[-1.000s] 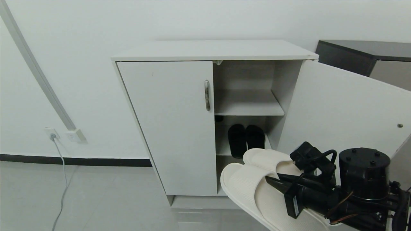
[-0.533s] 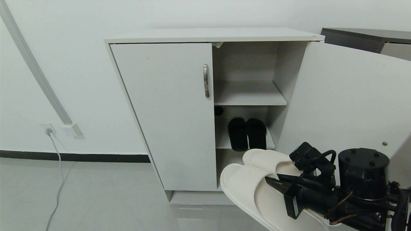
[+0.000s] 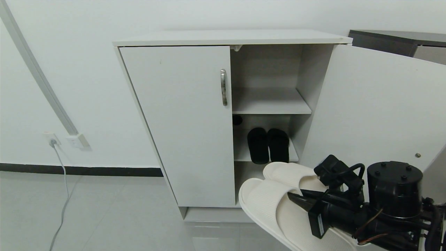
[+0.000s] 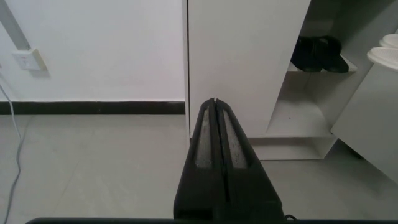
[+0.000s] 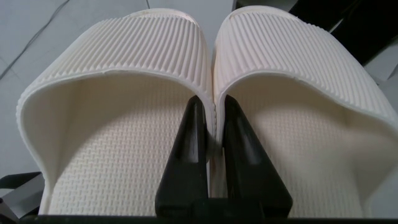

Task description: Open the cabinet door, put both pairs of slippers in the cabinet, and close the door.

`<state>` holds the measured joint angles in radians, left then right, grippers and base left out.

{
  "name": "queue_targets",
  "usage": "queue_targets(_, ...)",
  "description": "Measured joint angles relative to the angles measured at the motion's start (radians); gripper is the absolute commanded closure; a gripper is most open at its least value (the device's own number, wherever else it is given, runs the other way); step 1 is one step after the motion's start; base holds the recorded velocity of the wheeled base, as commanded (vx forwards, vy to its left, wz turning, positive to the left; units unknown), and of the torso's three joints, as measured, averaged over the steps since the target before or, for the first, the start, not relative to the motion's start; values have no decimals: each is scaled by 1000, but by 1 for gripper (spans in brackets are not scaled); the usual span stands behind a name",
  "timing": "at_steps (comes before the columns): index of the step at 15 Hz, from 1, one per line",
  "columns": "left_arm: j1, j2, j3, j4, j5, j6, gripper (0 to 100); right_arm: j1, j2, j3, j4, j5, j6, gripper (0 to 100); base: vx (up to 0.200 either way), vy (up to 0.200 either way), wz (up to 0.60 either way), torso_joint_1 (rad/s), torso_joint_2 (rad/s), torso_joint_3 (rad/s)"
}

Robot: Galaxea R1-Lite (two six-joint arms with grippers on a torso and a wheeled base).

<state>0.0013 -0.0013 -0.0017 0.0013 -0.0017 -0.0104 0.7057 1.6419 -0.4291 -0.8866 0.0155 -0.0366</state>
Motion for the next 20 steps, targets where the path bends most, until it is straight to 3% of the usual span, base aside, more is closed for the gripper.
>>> queue_targets(8, 1, 0, 0, 0, 0, 1, 100, 3, 16, -5, -15, 1, -1, 100, 0, 0, -75, 0, 0, 0)
queue_targets(11, 0, 0, 0, 0, -1, 1, 100, 22, 51, -22, -89, -12, 0, 100, 0, 0, 0, 0, 0, 0)
queue_targets(12, 0, 0, 0, 0, -1, 2, 100, 31, 71, -37, -110, -48, 3, 100, 0, 0, 0, 0, 0, 0)
queue_targets(16, 0, 0, 0, 0, -1, 3, 100, 107, 207, -245, -105, -413, 86, 100, 0, 0, 0, 0, 0, 0)
queue_targets(18, 0, 0, 0, 0, -1, 3, 100, 128, 272, -400, -3, -543, 121, 100, 0, 0, 0, 0, 0, 0)
queue_targets(20, 0, 0, 0, 0, -1, 3, 100, 137, 300, -545, 254, -650, 197, 100, 0, 0, 0, 0, 0, 0)
